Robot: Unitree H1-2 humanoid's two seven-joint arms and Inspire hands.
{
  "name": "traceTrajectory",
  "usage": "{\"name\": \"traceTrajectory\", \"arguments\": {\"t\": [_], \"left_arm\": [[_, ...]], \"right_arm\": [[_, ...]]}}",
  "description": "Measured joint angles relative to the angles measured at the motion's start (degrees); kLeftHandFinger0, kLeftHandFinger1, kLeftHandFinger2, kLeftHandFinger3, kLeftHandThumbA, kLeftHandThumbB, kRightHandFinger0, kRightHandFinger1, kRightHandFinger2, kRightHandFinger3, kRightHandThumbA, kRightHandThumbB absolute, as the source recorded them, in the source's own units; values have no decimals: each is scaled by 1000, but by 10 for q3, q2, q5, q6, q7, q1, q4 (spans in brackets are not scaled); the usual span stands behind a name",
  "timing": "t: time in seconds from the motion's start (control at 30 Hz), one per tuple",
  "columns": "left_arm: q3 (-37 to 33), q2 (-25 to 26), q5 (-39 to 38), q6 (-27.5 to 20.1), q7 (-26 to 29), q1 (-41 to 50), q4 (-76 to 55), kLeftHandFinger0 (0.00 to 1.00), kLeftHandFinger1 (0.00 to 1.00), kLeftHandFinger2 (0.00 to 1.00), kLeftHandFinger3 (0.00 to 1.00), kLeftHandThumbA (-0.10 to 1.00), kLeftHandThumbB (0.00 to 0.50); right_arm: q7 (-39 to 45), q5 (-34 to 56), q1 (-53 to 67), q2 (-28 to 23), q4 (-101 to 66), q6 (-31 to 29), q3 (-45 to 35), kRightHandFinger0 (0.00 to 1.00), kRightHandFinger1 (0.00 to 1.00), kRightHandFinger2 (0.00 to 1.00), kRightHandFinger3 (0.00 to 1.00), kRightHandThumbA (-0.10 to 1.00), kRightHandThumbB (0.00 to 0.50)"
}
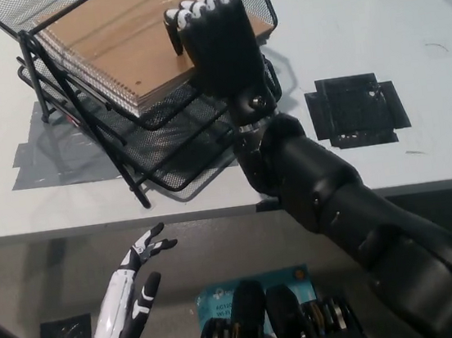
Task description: A person hands a notebook to the robot and the robot grabs it with its right hand and places it in the file tray kept in the centre of the desk infront of it.
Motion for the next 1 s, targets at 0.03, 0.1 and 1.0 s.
{"name": "traceTrajectory", "arguments": {"t": [0.03, 0.1, 1.0], "left_arm": [[0, 0, 0, 0, 0, 0, 0, 929, 875, 748, 861, 1000, 275], [0, 0, 0, 1, -2, 0, 1, 930, 876, 747, 858, 1000, 276], [0, 0, 0, 7, -3, 0, 20, 866, 801, 752, 930, 955, 223]], "right_arm": [[8, 1, 3, -4, -10, 0, 0, 377, 520, 664, 568, 359, 175], [36, 3, 17, -13, -42, 1, 0, 507, 591, 703, 665, 322, 196], [353, 135, 76, -194, -242, 66, 32, 1000, 1000, 1000, 1000, 610, 500]]}}
